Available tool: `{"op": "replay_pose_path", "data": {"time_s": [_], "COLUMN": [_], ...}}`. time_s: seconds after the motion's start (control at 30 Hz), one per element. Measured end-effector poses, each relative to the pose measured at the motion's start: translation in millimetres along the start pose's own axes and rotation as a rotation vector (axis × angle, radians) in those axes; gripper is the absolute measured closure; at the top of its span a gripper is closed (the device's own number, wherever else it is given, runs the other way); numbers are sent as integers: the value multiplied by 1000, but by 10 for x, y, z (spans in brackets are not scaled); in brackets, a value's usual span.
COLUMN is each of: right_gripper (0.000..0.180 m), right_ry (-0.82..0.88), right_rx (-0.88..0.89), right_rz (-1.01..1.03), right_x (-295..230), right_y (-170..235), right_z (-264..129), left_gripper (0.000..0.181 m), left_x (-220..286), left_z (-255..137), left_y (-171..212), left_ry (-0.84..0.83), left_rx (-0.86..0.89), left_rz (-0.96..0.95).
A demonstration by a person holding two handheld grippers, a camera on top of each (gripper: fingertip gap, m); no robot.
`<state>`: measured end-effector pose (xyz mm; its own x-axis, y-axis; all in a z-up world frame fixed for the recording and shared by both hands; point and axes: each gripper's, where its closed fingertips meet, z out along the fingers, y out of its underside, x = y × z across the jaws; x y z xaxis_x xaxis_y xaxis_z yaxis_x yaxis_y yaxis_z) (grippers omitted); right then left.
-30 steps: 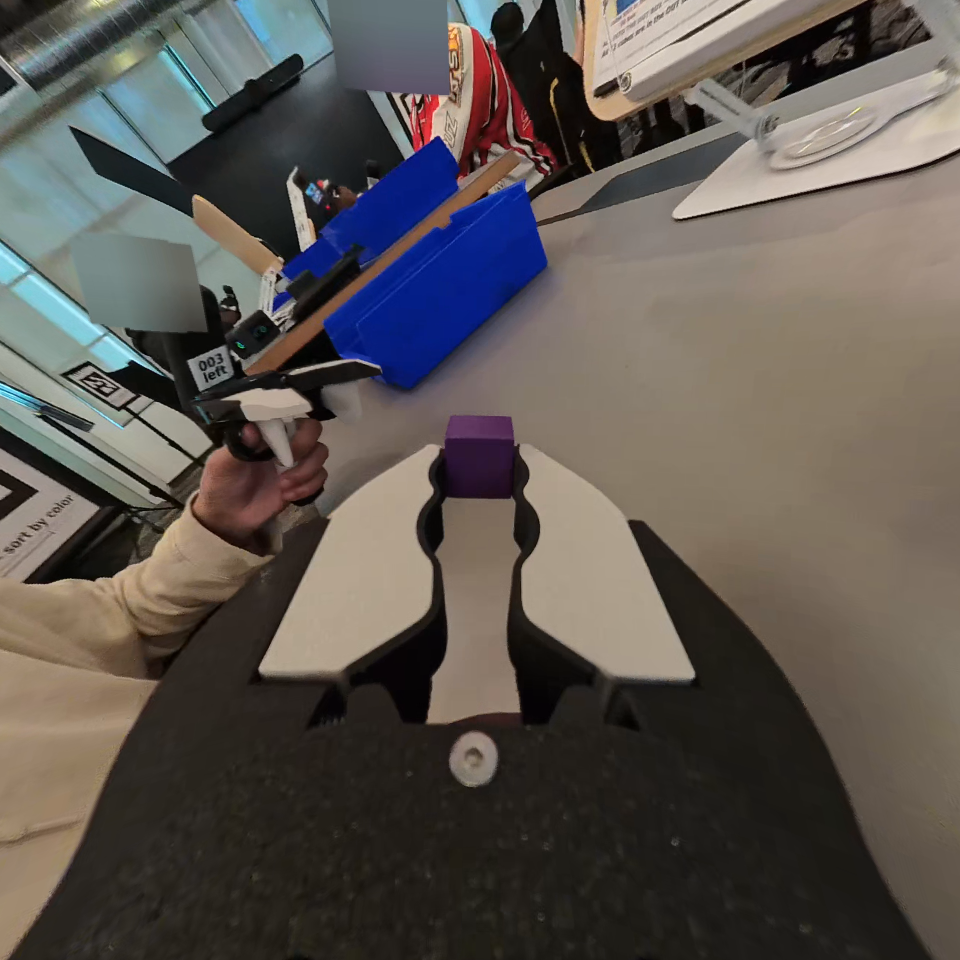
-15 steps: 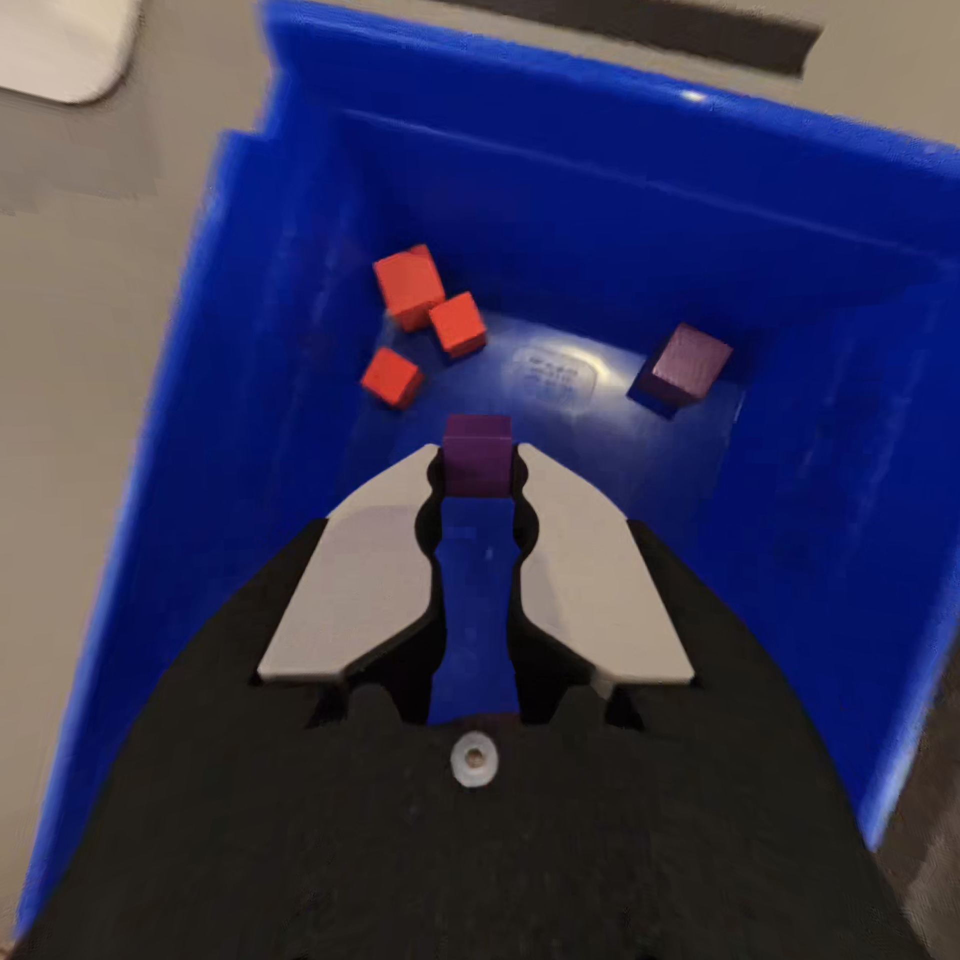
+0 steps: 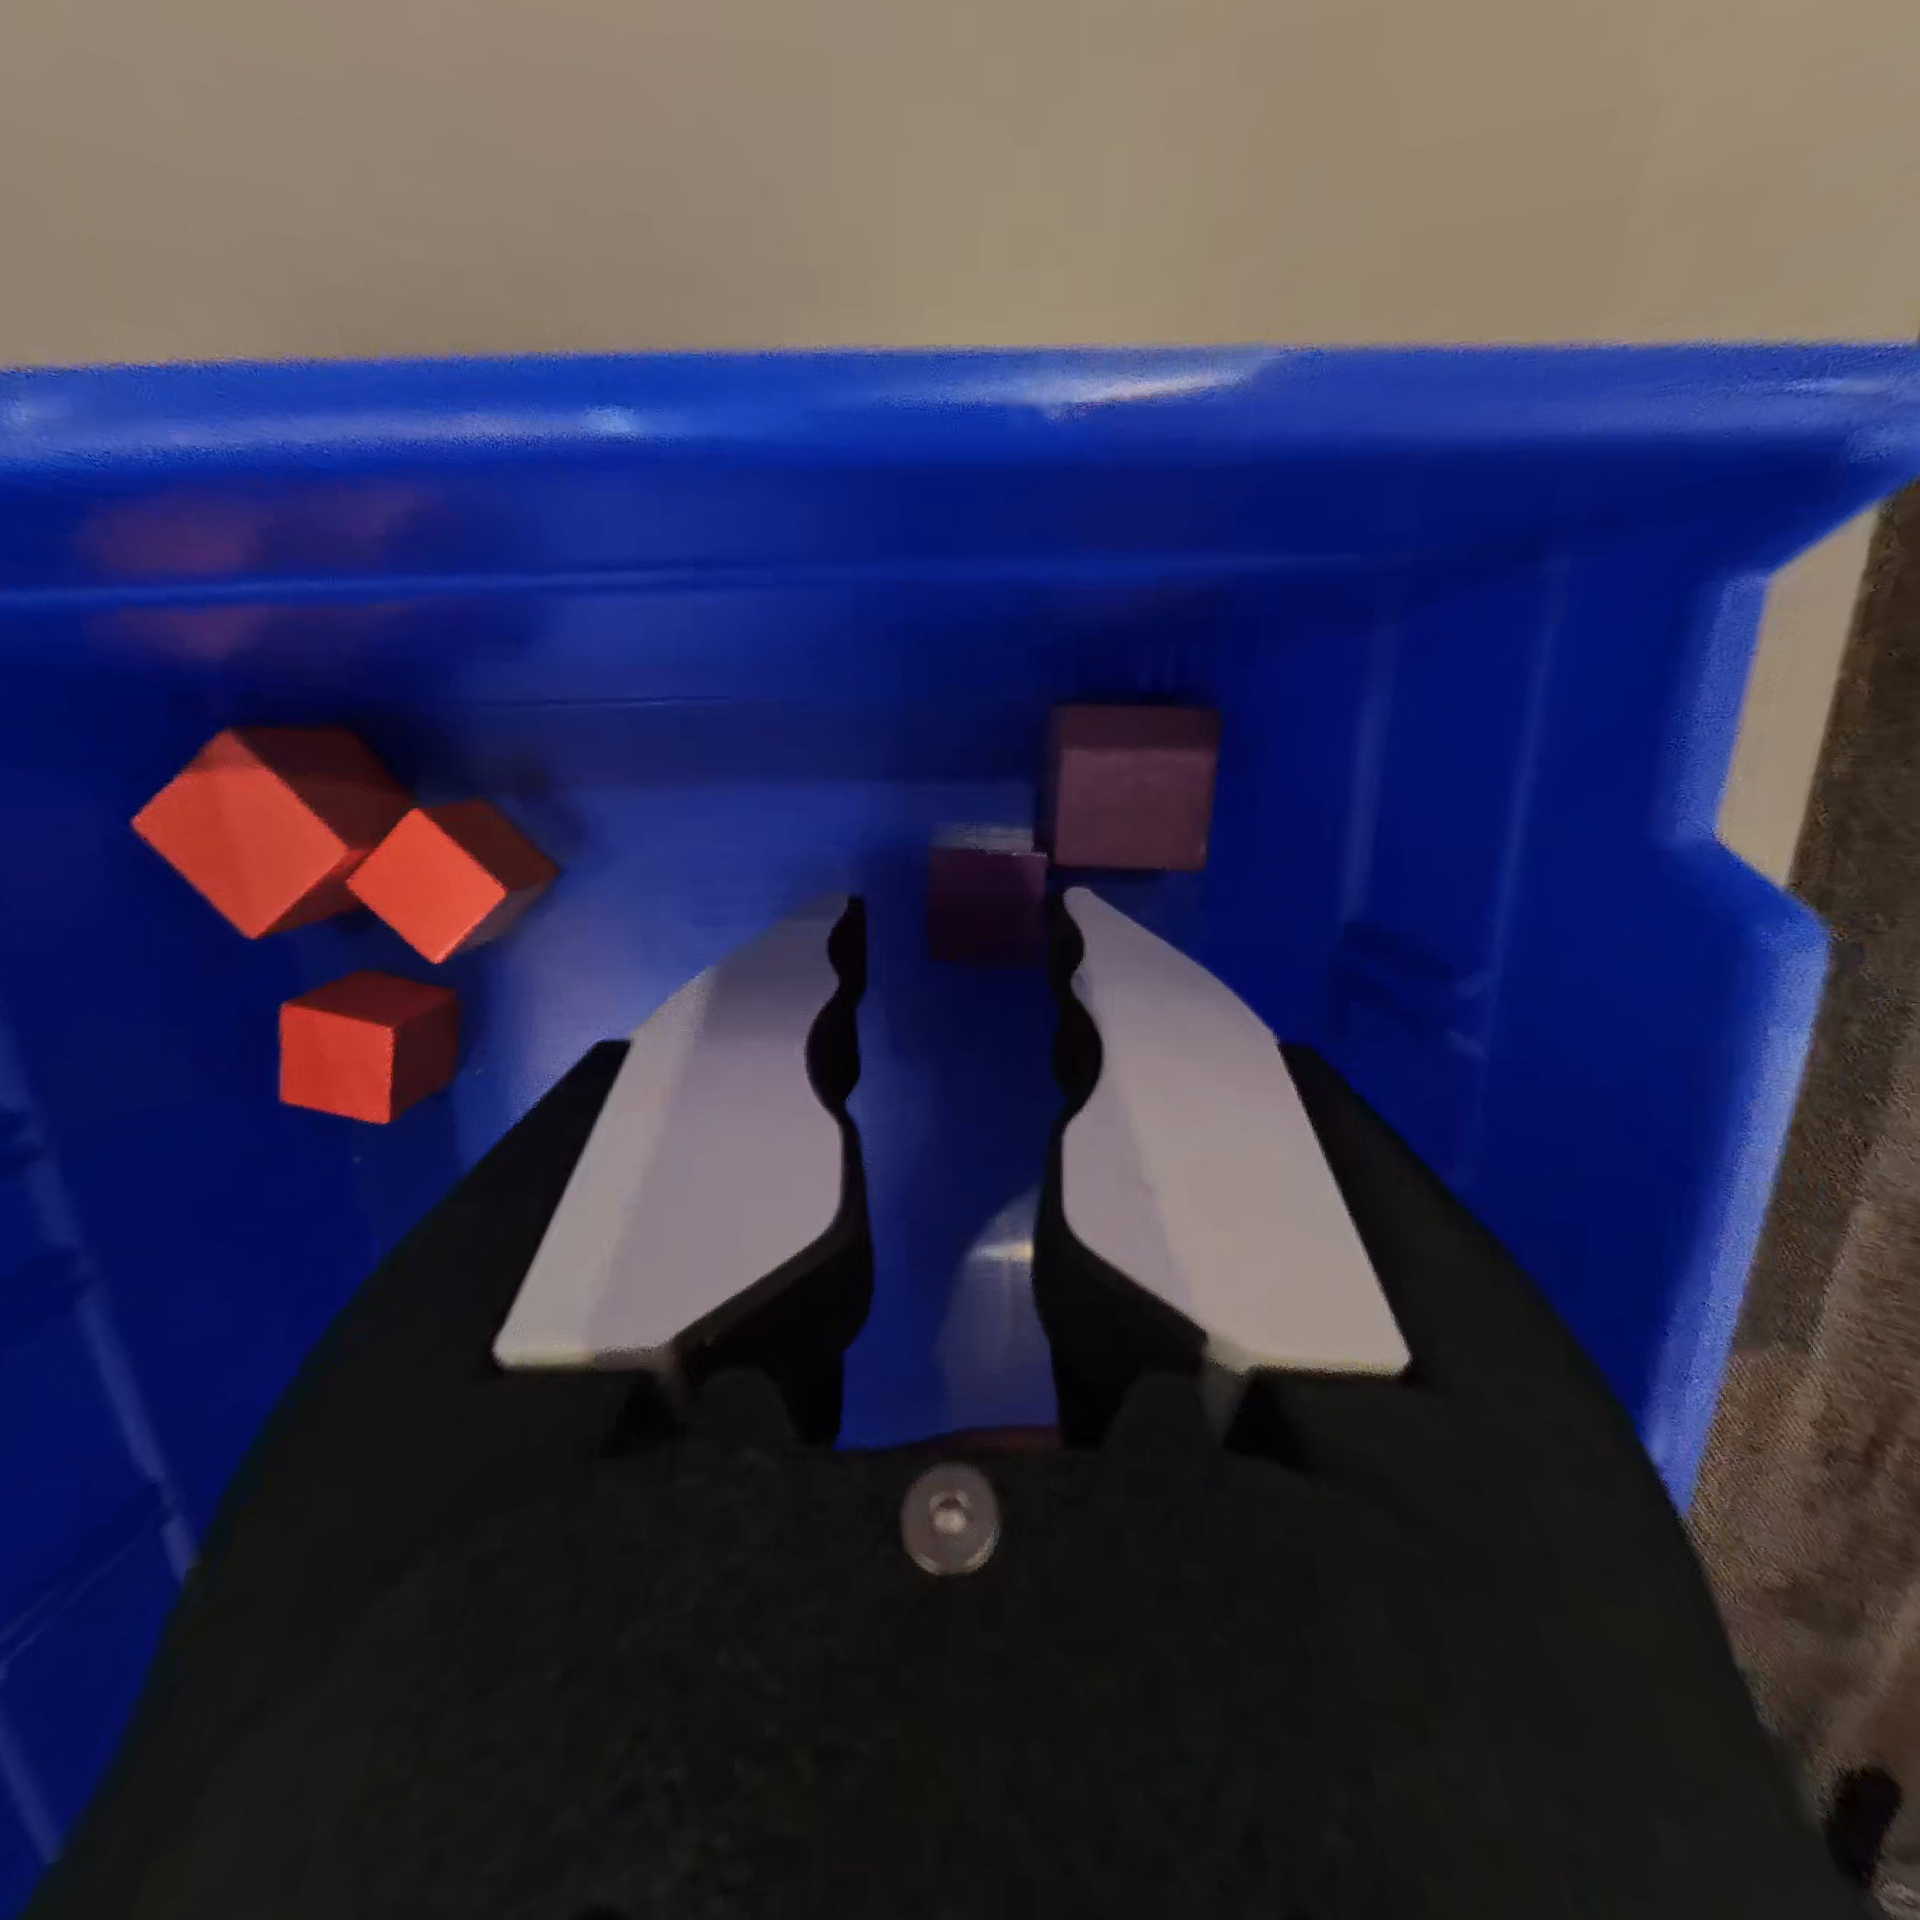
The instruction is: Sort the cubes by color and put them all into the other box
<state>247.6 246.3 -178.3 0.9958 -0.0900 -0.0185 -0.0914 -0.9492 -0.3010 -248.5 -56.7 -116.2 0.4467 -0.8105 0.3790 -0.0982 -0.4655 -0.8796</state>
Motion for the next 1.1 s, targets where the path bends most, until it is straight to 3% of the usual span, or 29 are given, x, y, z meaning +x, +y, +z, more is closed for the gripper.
{"op": "replay_pose_path", "data": {"time_s": [0.1,0.2,0.3,0.37,0.47,0.57,0.67,0.93,1.1], "right_gripper": [142,141,142,150,144,143,143,144,144], "right_ry": [-58,-242,-415,-617,-775,-742,-611,-749,-765], "right_rx": [125,447,815,952,960,1032,1085,1000,1000], "right_rz": [-22,-123,-254,-312,-351,-416,-495,-405,-371], "right_x": [-106,-658,-1439,-2081,-2788,-3057,-3049,-3038,-2970], "right_y": [-43,94,794,1517,2461,2938,3026,3060,2985], "right_z": [-328,-1177,-2073,-2331,-2121,-1908,-1868,-1805,-1861], "left_gripper": [103,103,103,103,102,100,96,98,103], "left_x": [-15,-7,-62,-161,-338,-373,-355,-426,-694], "left_z": [-41,-77,-111,-129,-158,-134,-87,-133,-715], "left_y": [-42,-87,-135,-131,-107,-91,-110,-140,-595], "left_ry": [-15,-39,-117,-207,-350,-377,-350,-384,-477], "left_rx": [18,38,58,44,10,-2,7,-3,11], "left_rz": [-1,25,92,152,222,228,223,190,223]}}
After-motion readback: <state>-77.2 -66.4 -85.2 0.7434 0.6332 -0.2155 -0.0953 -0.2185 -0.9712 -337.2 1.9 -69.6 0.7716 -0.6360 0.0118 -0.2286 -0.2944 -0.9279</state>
